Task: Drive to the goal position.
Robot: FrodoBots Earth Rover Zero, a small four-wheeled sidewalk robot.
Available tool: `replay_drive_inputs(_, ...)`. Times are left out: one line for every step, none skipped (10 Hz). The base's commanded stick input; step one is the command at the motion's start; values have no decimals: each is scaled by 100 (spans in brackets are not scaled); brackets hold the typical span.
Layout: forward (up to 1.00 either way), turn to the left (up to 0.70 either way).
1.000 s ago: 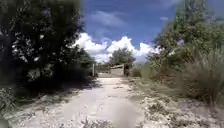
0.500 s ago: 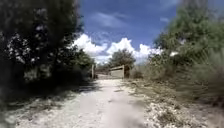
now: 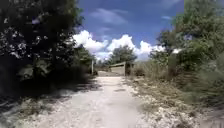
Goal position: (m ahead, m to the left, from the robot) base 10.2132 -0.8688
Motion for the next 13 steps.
replay_drive_inputs(50,0)
replay_drive_inputs(50,0)
replay_drive_inputs(50,0)
replay_drive_inputs(50,0)
replay_drive_inputs(50,0)
replay_drive_inputs(50,0)
replay_drive_inputs(50,0)
replay_drive_inputs(50,0)
replay_drive_inputs(50,0)
replay_drive_inputs(50,0)
replay_drive_inputs(50,0)
replay_drive_inputs(50,0)
replay_drive_inputs(50,0)
